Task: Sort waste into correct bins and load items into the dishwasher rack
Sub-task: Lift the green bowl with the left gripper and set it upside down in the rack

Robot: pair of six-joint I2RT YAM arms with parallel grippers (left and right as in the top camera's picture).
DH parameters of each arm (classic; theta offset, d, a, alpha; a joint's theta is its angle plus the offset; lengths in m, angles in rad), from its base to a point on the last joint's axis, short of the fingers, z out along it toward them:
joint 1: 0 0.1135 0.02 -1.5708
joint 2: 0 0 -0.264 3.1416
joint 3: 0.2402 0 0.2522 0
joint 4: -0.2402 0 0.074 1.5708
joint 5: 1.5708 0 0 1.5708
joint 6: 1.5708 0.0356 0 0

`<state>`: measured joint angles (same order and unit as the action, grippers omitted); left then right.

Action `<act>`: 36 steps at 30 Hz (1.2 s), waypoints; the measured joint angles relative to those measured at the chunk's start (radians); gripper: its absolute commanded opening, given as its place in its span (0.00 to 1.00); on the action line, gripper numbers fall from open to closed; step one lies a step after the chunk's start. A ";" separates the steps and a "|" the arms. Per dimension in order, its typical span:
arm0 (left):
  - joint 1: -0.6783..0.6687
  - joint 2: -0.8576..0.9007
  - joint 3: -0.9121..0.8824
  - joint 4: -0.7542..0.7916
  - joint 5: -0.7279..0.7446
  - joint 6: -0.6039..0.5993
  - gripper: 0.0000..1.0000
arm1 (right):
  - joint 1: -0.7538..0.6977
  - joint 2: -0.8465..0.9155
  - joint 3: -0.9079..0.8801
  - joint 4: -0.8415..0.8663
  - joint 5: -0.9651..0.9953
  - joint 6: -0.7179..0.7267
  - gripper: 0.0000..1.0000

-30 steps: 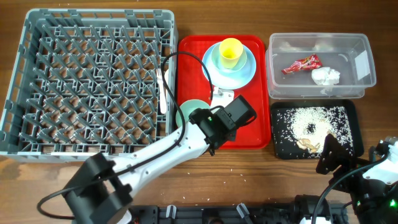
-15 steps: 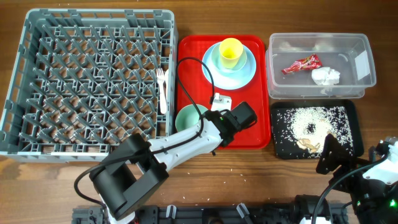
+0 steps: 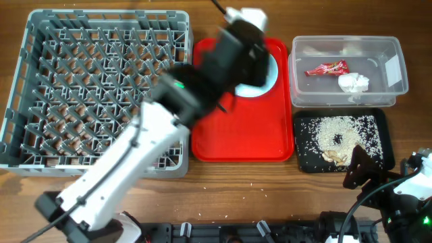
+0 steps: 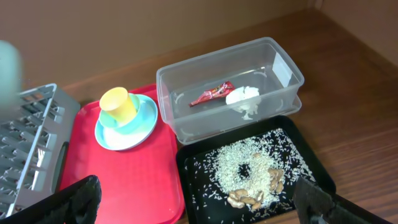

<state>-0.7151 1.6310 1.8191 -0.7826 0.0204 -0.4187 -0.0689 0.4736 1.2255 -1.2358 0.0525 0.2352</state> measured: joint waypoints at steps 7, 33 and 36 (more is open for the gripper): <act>0.525 0.133 0.003 0.182 0.683 0.007 0.04 | 0.000 0.000 0.000 0.000 0.000 0.000 1.00; 0.854 0.649 0.000 0.394 1.310 -0.318 0.04 | 0.000 0.000 -0.002 -0.001 0.000 0.000 1.00; 0.854 0.651 0.001 0.258 1.218 -0.247 0.04 | 0.000 0.000 -0.002 -0.002 0.000 0.000 1.00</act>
<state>0.1387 2.2818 1.8198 -0.5243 1.2388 -0.6659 -0.0689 0.4736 1.2236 -1.2377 0.0528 0.2352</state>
